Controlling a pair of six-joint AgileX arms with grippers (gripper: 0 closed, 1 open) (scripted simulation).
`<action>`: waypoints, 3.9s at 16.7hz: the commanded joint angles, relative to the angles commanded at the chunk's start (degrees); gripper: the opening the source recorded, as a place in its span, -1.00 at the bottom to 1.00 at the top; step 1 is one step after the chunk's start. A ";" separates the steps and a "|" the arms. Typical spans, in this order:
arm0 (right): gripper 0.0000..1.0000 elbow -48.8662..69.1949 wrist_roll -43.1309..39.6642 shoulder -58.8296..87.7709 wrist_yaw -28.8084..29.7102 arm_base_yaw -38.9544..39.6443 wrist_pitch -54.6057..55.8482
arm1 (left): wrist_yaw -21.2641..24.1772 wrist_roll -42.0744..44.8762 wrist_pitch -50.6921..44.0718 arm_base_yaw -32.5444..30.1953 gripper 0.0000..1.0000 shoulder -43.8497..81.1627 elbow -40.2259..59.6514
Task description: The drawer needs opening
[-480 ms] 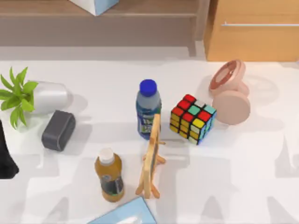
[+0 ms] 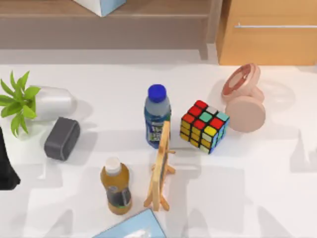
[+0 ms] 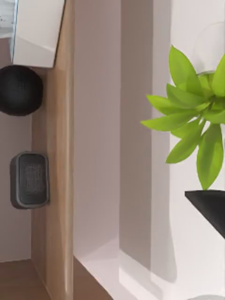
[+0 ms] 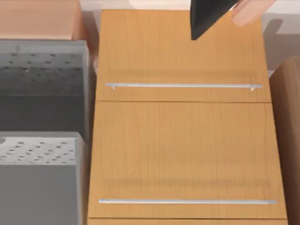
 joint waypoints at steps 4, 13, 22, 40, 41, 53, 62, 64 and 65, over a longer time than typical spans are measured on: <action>1.00 9.88 0.24 17.91 -3.75 -3.96 6.81 | 0.00 0.00 0.00 0.00 1.00 0.00 0.00; 1.00 27.09 0.70 48.25 -10.27 -10.77 18.71 | 0.00 0.00 0.00 0.00 1.00 0.00 0.00; 1.00 28.50 2.66 51.12 -9.88 -10.22 20.77 | 0.00 0.00 0.00 0.00 1.00 0.00 0.00; 1.00 43.58 84.79 108.92 13.25 11.33 62.81 | 0.00 0.00 0.00 0.00 1.00 0.00 0.00; 1.00 43.89 87.15 110.48 14.13 12.16 64.11 | 0.00 0.00 0.00 0.00 1.00 0.00 0.00; 1.00 48.42 90.64 114.82 15.02 12.97 63.89 | 0.00 0.00 0.00 0.00 1.00 0.00 0.00; 0.55 51.00 90.62 116.03 14.83 12.76 62.52 | 0.00 0.00 0.00 0.00 1.00 0.00 0.00; 0.25 51.00 90.62 116.03 14.83 12.76 62.52 | 0.00 0.00 0.00 0.00 1.00 0.00 0.00; 0.10 51.00 90.62 116.03 14.83 12.76 62.52 | 0.00 0.00 0.00 0.00 1.00 0.00 0.00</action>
